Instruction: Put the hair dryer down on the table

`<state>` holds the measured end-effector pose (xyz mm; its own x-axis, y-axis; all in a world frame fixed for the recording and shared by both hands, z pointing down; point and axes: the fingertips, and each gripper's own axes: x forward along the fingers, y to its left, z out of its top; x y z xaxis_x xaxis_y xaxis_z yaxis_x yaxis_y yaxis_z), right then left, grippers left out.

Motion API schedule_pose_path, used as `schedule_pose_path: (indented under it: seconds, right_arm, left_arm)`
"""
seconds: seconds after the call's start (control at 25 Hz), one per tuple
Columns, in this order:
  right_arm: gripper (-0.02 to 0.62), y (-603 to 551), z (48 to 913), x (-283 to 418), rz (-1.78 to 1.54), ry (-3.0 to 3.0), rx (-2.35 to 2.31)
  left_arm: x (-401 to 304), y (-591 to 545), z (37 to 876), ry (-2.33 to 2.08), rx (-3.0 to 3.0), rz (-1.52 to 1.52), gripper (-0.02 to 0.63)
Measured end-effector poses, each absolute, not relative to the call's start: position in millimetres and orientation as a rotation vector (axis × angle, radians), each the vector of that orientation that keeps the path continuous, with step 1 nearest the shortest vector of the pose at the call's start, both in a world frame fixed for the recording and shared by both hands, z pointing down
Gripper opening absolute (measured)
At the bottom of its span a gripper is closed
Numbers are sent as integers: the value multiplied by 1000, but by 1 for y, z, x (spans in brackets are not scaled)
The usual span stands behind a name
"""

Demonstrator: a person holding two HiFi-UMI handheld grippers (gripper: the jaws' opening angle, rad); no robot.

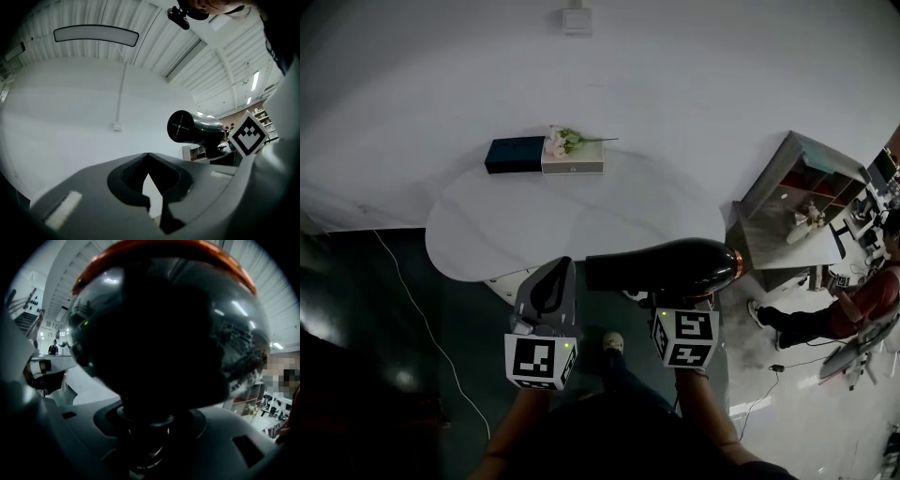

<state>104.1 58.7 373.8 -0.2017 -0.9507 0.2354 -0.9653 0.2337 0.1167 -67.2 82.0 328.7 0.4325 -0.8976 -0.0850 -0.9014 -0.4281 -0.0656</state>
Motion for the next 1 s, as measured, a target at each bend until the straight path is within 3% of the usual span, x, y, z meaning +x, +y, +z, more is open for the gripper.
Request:
schedule_pose_path:
  seconds: [0.56, 1.0]
  right_arm:
    - [219, -118, 372, 117, 66, -2347, 1655]
    - [219, -187, 400, 104, 132, -2381, 1568]
  left_arm:
    - [-46, -78, 325, 1757, -2486, 52, 6]
    - [-53, -141, 339, 1843, -2459, 4, 6]
